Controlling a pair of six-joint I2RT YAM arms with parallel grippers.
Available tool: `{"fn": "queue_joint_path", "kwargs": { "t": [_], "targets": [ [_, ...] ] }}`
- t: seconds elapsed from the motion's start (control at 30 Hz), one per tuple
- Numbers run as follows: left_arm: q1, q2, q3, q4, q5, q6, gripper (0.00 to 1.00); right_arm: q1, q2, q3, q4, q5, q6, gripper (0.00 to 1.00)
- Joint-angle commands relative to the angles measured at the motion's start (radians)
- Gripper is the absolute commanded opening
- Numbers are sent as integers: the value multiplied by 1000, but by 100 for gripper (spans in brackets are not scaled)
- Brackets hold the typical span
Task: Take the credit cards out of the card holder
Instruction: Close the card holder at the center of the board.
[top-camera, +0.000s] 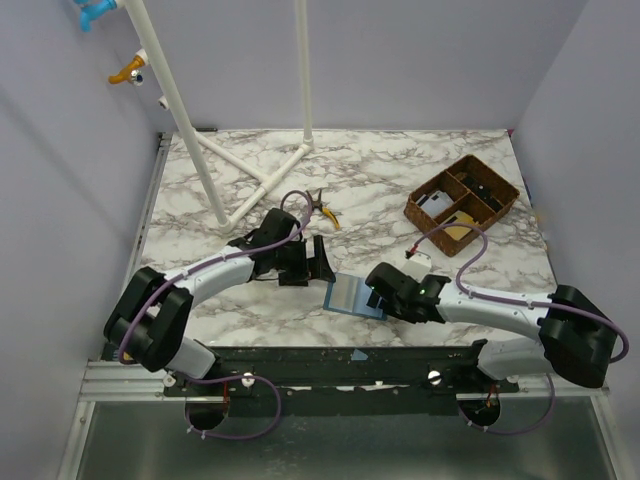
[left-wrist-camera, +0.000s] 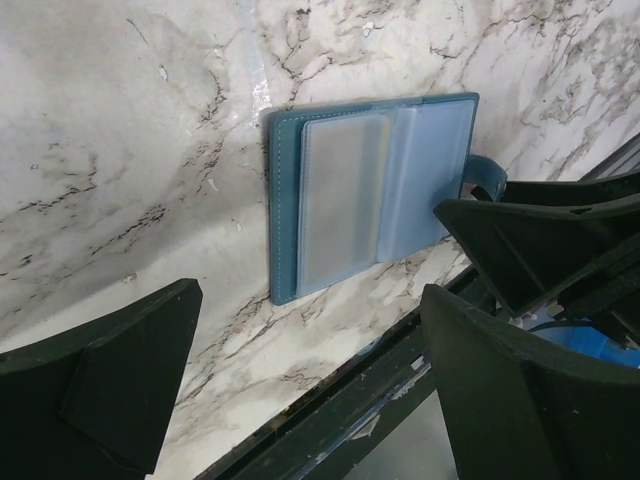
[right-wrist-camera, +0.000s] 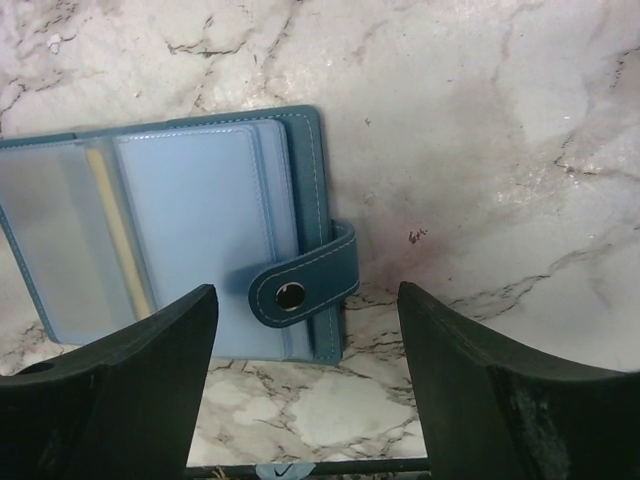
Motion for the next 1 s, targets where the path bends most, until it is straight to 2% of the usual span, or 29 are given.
{"fn": "queue_joint_path", "kwargs": {
  "t": [0.0,0.43,0.83,0.97],
  "targets": [
    [-18,29,-16,44,19,-10,91,2,31,-20,38,74,3,73],
    [-54,92,-11,58,0,-12,69,-22,26,-26,26,144,-35,43],
    [-70,127,-7,66,-9,-14,48,-23,38,35,-15,185,-75,4],
    [-75,136,-7,71,-6,-17,42,-24,10,65,-41,189,-87,1]
  ]
}}
